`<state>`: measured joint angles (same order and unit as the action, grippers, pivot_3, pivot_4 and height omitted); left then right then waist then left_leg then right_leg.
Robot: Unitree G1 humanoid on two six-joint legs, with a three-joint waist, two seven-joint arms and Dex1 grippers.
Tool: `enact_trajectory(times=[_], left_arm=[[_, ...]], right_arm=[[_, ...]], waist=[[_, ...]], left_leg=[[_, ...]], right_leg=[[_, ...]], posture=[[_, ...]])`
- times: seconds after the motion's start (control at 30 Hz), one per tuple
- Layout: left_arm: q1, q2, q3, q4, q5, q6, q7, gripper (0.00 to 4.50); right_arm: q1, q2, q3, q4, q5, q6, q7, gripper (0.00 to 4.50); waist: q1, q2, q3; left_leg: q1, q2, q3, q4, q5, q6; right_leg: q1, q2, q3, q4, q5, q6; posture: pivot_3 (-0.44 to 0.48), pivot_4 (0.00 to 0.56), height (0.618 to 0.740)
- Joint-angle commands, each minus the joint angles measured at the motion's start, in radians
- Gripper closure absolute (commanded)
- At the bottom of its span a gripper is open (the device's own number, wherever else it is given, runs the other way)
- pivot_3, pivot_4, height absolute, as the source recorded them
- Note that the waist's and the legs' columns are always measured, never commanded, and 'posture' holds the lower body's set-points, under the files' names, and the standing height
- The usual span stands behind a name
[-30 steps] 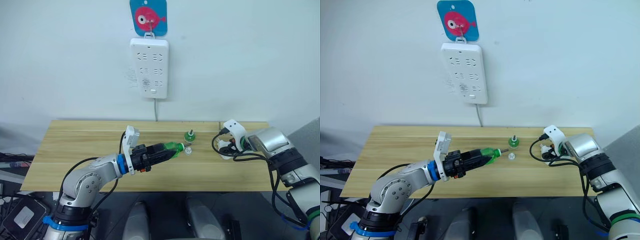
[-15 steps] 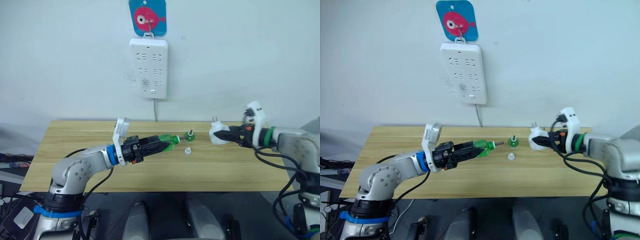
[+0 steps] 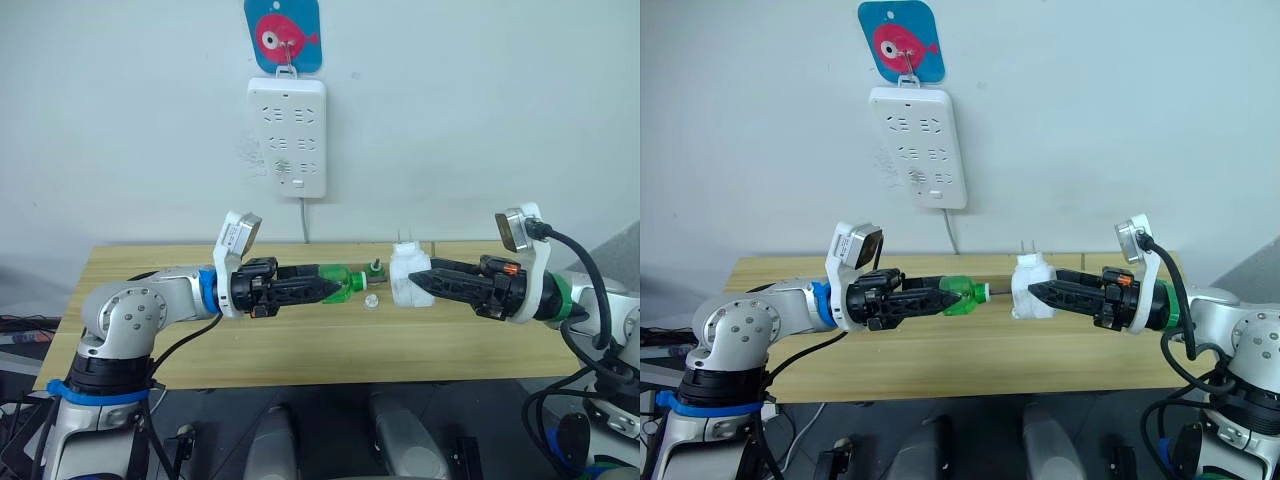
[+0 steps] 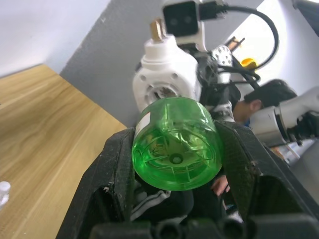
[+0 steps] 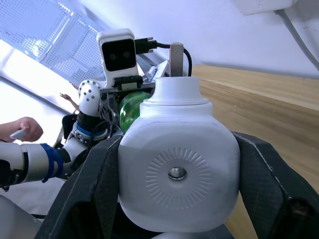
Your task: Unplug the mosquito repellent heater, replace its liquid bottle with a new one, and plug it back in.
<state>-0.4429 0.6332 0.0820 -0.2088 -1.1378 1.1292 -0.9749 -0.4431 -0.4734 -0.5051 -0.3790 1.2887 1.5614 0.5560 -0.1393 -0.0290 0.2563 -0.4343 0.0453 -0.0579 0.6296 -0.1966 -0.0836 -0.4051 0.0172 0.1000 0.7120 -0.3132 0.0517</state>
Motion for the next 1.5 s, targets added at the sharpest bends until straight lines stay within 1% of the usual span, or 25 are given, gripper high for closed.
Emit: enact_trajectory(times=[0.03, 0.4, 0.63, 0.83, 1.07, 1.5], left_arm=[[0.001, 0.000, 0.008, -0.036, -0.019, -0.001, -0.011, 2.26], [0.002, -0.046, 0.006, -0.039, -0.009, -0.024, 0.010, 2.26], [0.012, -0.049, -0.010, -0.065, -0.007, -0.022, -0.005, 2.26], [0.012, -0.046, -0.012, -0.070, -0.009, -0.021, -0.014, 2.26], [0.007, -0.065, -0.023, -0.060, 0.024, -0.053, 0.005, 2.26], [0.006, -0.082, -0.072, -0.094, 0.053, -0.084, -0.022, 2.26]], right_arm=[[-0.001, -0.025, 0.014, 0.004, 0.088, -0.041, -0.036, 1.59], [0.046, -0.105, 0.129, 0.010, 0.303, -0.167, -0.157, 1.59], [0.074, -0.161, 0.205, 0.004, 0.417, -0.278, -0.235, 1.59], [0.094, -0.206, 0.250, 0.004, 0.470, -0.348, -0.269, 1.59], [0.104, -0.244, 0.305, -0.025, 0.533, -0.410, -0.290, 1.59], [0.084, -0.263, 0.406, -0.054, 0.573, -0.482, -0.335, 1.59]], waist=[[0.000, 0.000, 0.000], [0.001, 0.000, 0.000], [0.001, 0.000, 0.000], [0.001, 0.000, 0.000], [0.002, 0.000, 0.000], [0.002, 0.000, 0.000]], left_leg=[[0.000, 0.000, 0.000, 0.000, 0.000, 0.000], [0.000, 0.000, 0.000, 0.000, 0.000, 0.000], [0.000, 0.000, 0.000, 0.000, 0.000, 0.000], [0.000, 0.000, 0.000, 0.000, 0.000, 0.000], [0.000, 0.000, 0.000, 0.000, 0.000, 0.000], [0.000, 0.000, 0.000, 0.000, 0.000, 0.000]], right_leg=[[0.000, 0.000, 0.000, 0.000, 0.000, 0.000], [0.000, 0.000, 0.000, 0.000, 0.000, 0.000], [0.000, 0.000, 0.000, 0.000, 0.000, 0.000], [0.000, 0.000, 0.000, 0.000, 0.000, 0.001], [0.000, 0.000, 0.000, 0.000, 0.000, 0.001], [0.000, 0.000, 0.000, 0.000, 0.000, 0.001]], posture=[[-0.173, 0.202, 0.725], [-0.170, 0.198, 0.725], [-0.169, 0.198, 0.725], [-0.169, 0.200, 0.725], [-0.169, 0.202, 0.725], [-0.166, 0.205, 0.725]])
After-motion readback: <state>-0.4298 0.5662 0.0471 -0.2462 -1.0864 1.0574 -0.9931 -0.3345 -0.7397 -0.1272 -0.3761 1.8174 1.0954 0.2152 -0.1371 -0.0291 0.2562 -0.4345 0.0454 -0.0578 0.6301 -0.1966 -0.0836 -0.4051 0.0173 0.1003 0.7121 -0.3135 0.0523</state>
